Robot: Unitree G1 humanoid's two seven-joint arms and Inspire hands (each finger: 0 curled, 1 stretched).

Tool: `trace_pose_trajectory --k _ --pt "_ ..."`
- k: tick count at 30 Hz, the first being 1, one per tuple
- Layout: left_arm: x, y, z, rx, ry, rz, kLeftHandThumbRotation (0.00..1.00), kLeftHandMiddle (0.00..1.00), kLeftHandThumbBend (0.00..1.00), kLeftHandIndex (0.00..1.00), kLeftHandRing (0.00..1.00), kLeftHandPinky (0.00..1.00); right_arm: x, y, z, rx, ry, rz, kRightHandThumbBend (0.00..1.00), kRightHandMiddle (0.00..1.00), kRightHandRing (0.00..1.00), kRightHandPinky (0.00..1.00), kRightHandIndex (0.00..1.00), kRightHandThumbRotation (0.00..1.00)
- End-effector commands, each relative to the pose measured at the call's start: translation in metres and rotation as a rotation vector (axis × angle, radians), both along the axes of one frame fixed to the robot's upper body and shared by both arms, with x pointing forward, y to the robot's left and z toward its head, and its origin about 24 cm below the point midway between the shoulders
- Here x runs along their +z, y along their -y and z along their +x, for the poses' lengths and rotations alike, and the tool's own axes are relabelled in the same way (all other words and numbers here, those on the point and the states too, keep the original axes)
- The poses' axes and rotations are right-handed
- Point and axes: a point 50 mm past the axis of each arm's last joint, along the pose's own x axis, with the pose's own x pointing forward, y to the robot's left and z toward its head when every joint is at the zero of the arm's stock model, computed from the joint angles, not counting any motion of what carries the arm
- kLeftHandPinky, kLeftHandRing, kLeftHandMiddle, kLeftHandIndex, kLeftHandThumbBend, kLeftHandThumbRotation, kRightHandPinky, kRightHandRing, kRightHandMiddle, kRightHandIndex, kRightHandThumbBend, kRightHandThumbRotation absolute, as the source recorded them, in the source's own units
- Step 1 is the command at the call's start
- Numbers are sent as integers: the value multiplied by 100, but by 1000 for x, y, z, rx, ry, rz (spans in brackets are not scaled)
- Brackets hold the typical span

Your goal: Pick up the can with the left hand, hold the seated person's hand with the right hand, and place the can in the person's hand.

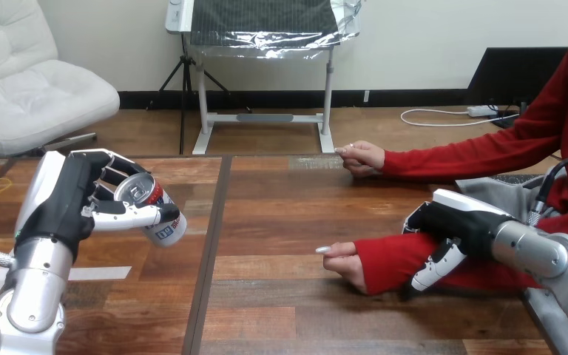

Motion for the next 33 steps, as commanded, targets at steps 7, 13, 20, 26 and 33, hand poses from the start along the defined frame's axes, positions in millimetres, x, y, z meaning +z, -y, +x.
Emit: trace_pose_trajectory --k 7,13,20,26,33 --pt "37 5 12 -33 157 2 0 42 69 46 37 33 20 -4 10 35 93 1 70 43 38 33 42 6" --pt "37 6 12 -34 154 7 0 42 69 46 37 33 22 -4 10 35 109 16 67 41 35 31 41 9" --pt "38 7 12 -35 151 6 0 42 68 46 37 33 24 -4 9 35 143 32 66 39 33 29 39 13" --pt "39 8 13 -40 153 8 0 42 68 46 37 33 25 -5 9 37 178 52 65 37 32 29 38 15" --pt "40 8 14 -47 154 19 0 42 68 46 37 33 27 -5 8 33 209 80 64 36 31 27 35 16"
